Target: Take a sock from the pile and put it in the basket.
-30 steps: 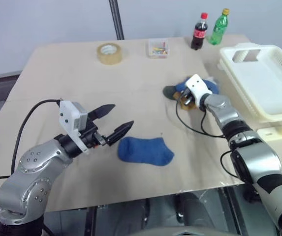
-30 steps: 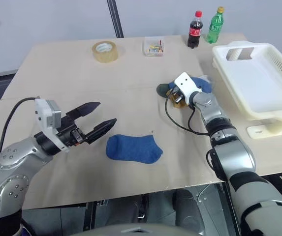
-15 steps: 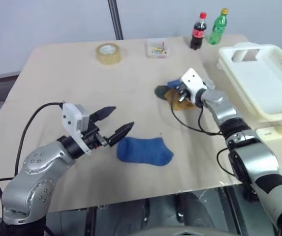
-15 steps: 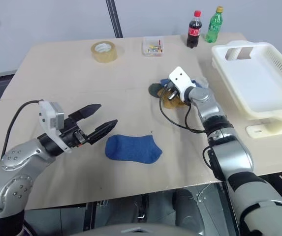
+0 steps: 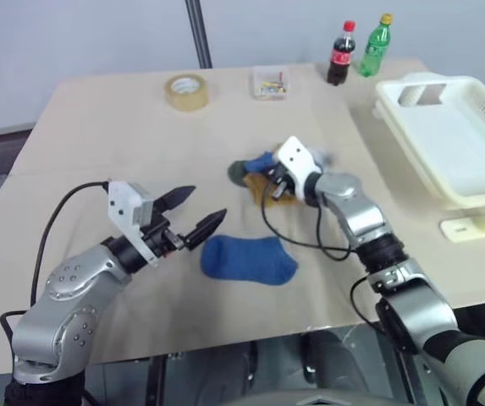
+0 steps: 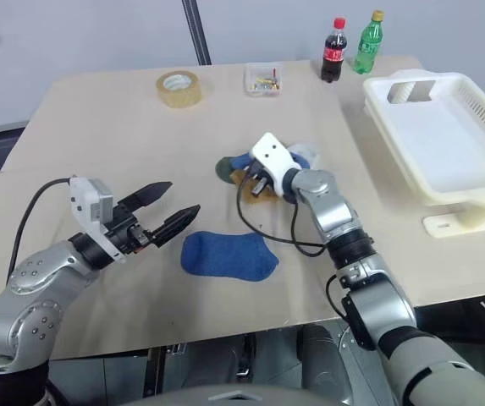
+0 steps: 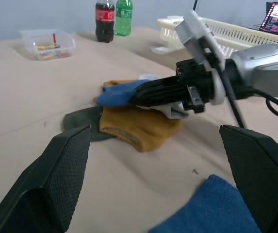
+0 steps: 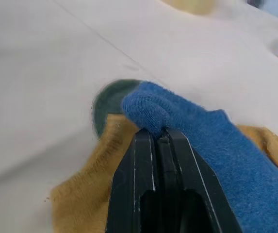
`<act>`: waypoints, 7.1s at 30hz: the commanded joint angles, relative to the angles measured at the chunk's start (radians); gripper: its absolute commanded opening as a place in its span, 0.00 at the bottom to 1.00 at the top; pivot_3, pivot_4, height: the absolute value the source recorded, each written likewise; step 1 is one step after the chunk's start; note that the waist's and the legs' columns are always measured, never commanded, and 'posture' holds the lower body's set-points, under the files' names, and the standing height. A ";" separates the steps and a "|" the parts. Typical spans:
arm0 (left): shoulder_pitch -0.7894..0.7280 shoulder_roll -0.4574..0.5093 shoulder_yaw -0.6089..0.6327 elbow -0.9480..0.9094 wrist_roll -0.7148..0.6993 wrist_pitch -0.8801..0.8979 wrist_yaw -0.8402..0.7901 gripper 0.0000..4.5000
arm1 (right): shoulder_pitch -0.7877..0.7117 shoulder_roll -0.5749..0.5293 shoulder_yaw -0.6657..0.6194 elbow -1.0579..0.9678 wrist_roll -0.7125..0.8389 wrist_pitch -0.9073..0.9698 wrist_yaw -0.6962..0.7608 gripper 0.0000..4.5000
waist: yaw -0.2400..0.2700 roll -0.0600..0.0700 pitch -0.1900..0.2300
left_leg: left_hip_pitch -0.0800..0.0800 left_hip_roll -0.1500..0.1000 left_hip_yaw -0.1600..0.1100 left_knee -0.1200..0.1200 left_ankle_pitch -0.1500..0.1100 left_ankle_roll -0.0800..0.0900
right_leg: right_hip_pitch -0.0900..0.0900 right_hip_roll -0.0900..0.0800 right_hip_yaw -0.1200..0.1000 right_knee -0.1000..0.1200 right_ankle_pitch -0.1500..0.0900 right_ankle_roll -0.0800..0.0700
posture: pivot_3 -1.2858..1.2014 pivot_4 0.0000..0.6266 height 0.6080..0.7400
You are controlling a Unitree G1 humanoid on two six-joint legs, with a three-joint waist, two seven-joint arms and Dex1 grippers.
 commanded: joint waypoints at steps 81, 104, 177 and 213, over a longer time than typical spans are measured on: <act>-0.157 0.022 -0.081 0.180 0.049 -0.142 -0.200 1.00 | -0.321 -0.231 -0.168 0.742 -0.073 -0.464 -0.205 0.01 | 0.000 0.001 0.000 | 0.001 0.000 -0.001 0.004 -0.001 0.001 | 0.003 0.001 -0.001 0.000 0.000 0.000 | 0.52 0.24 1.00; -0.189 -0.010 -0.065 0.174 0.020 -0.159 -0.190 1.00 | -0.323 -0.229 -0.180 0.732 -0.057 -0.475 -0.221 0.01 | 0.000 0.001 0.000 | 0.000 0.000 0.000 0.003 -0.001 0.001 | 0.003 0.001 0.000 0.000 0.000 0.000 | 0.52 0.24 1.00; 0.023 -0.043 -0.033 0.024 0.045 -0.190 -0.014 1.00 | -0.408 -0.117 -0.033 0.863 -0.262 -0.544 -0.254 0.01 | -0.001 0.001 0.000 | 0.000 0.001 0.003 0.003 0.000 0.001 | -0.001 0.002 0.002 0.003 0.001 -0.001 | 0.52 0.24 1.00; 0.143 -0.096 -0.052 -0.045 0.075 -0.210 0.032 1.00 | -0.464 -0.106 0.225 0.891 -0.543 -0.432 -0.337 0.40 | -0.001 0.001 0.000 | 0.000 0.001 0.003 0.003 0.001 -0.001 | -0.001 0.001 0.002 0.004 0.001 -0.002 | 0.52 0.24 1.00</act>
